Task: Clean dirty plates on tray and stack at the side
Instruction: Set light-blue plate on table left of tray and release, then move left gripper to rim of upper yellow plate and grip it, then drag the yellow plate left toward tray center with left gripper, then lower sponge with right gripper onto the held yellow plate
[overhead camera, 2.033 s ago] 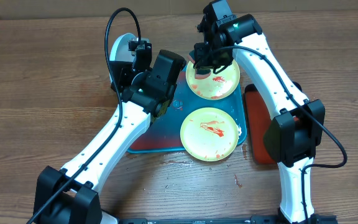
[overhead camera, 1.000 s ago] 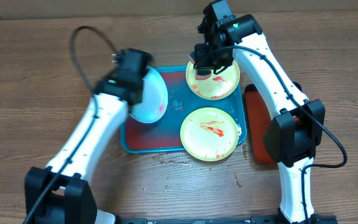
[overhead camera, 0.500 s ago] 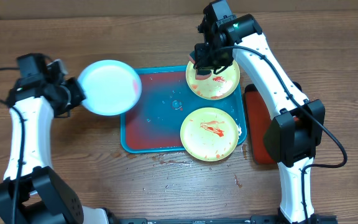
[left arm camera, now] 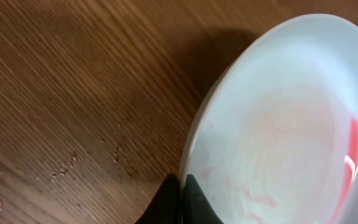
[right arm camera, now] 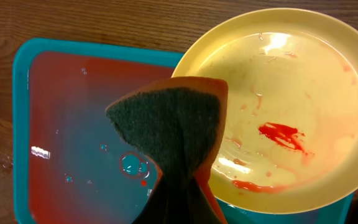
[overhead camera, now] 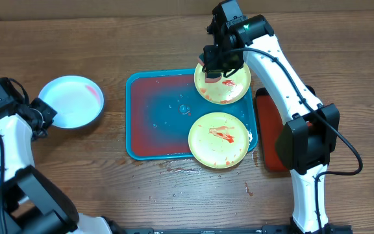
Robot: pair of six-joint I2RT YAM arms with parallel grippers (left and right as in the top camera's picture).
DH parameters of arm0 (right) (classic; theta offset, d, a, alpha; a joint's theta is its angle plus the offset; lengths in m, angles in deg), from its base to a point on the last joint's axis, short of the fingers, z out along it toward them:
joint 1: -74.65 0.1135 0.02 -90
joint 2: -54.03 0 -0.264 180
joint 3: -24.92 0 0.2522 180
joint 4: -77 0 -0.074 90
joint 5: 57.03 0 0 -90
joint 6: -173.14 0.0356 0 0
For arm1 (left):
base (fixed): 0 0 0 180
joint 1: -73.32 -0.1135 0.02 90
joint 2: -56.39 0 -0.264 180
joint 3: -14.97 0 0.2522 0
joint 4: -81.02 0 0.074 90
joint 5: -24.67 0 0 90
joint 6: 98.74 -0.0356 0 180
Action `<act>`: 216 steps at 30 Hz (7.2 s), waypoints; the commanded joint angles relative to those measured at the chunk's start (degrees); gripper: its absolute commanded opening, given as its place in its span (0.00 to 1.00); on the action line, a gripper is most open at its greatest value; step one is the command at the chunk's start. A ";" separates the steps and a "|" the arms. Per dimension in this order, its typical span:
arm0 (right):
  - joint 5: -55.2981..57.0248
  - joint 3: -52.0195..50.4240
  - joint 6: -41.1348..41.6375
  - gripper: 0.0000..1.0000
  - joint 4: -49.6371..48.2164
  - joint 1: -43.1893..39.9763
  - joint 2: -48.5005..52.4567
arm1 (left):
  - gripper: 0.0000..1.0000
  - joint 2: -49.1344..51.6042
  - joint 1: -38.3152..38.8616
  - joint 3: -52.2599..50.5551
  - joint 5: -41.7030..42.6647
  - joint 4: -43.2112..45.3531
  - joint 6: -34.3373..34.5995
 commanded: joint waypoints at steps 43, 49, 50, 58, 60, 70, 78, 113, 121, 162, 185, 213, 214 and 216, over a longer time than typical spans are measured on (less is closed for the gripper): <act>-2.58 1.25 -0.44 0.04 0.85 -9.86 -1.68 | 0.50 8.92 24.17 21.16 12.13 -11.02 -10.78; -2.78 1.25 -0.46 0.04 1.03 -10.88 -1.81 | 0.49 13.07 34.29 22.45 12.37 -4.00 -5.57; -2.78 1.25 -0.46 0.04 1.16 -10.88 -1.81 | 0.49 14.67 35.82 23.76 12.59 -3.82 -5.38; -2.75 1.25 -0.44 0.04 1.29 -10.88 -1.81 | 0.52 28.65 43.87 41.05 14.93 -11.87 -5.68; -2.75 1.25 -0.44 0.04 1.49 -10.88 -1.81 | 0.52 30.93 45.16 43.30 15.04 -12.22 -5.66; -2.75 1.25 -0.46 0.04 2.03 -10.88 -1.81 | 0.54 37.05 49.24 44.85 17.73 -10.03 -9.84; -2.75 1.25 -0.44 0.04 2.27 -10.88 -1.81 | 0.55 38.12 50.01 44.83 17.79 -6.14 -10.01; -2.73 1.25 -0.44 0.04 2.27 -10.88 -1.81 | 0.41 38.16 52.09 37.97 16.31 -2.10 -13.81; -2.73 1.25 -0.46 0.04 2.03 -10.88 -1.81 | 0.38 38.88 52.57 37.27 15.93 -2.05 -13.66; -2.78 1.25 -0.42 0.04 -0.76 -7.23 -1.77 | 0.05 32.54 40.22 39.17 4.28 -26.67 -10.34; -2.80 1.25 -0.42 0.04 -0.13 -7.17 -1.77 | 0.04 32.65 40.22 33.88 2.82 -25.09 -9.88; -3.87 1.22 -0.20 0.04 0.74 -7.15 -1.77 | 0.33 32.65 40.33 29.09 5.90 -23.45 -9.11; -4.11 1.22 -0.17 0.04 0.72 -7.15 -1.77 | 0.29 32.65 40.33 28.81 5.90 -23.41 -9.11; -5.57 1.22 -0.17 0.04 0.72 -7.15 -1.77 | 0.19 32.65 40.41 27.80 5.92 -22.73 -9.09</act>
